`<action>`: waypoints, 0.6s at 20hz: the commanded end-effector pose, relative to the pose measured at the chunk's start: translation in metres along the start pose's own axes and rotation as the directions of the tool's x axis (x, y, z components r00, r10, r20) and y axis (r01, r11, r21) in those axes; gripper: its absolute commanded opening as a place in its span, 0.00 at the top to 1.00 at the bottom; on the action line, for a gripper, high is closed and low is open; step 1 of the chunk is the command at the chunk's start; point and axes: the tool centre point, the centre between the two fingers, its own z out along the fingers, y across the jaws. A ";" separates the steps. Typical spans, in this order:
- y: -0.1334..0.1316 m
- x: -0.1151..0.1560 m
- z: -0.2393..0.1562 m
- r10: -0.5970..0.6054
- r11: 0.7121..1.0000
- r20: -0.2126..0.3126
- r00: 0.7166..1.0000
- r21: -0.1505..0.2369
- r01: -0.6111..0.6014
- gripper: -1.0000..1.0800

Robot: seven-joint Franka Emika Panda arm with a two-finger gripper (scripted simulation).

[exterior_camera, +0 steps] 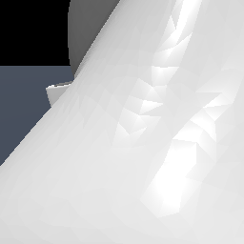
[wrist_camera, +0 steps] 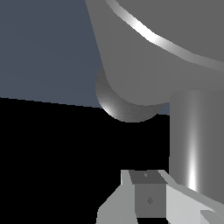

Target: Turn on the faucet by rotating a designated handle.

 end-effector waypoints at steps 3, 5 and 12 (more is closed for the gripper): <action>0.024 0.003 -0.001 0.059 0.998 -0.055 0.997 0.020 -0.058 1.00; 0.031 0.000 0.000 0.063 0.998 -0.050 0.997 0.015 -0.062 1.00; 0.057 -0.010 0.001 0.075 0.997 -0.033 0.997 -0.003 -0.075 1.00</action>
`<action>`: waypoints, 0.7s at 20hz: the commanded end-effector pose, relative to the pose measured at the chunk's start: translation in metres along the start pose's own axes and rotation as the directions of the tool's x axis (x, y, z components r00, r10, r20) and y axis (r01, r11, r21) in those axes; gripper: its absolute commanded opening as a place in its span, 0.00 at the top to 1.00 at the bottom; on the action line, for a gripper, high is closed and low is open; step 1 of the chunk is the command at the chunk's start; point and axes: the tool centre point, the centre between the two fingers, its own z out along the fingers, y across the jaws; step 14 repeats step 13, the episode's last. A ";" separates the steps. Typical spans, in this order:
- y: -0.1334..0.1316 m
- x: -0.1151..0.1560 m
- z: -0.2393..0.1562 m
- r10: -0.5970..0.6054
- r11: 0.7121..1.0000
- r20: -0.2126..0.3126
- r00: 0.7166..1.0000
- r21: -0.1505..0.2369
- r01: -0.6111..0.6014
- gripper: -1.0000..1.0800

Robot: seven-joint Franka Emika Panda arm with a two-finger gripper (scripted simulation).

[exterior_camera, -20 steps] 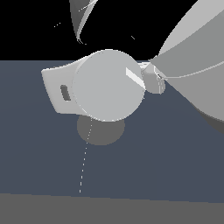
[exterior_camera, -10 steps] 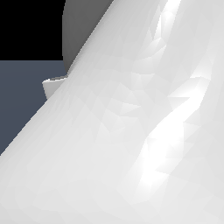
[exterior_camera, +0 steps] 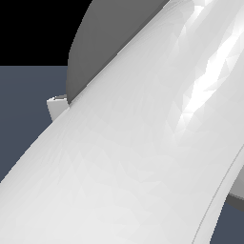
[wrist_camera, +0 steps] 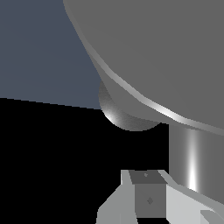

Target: Turn on the faucet by rotating a designated handle.

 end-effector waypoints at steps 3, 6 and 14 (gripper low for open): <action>0.064 -0.033 -0.003 0.095 0.994 -0.010 0.995 -0.051 -0.095 1.00; 0.074 -0.038 -0.003 0.100 0.993 -0.003 0.995 -0.058 -0.100 1.00; 0.095 -0.047 -0.004 0.111 0.991 0.011 0.994 -0.073 -0.110 1.00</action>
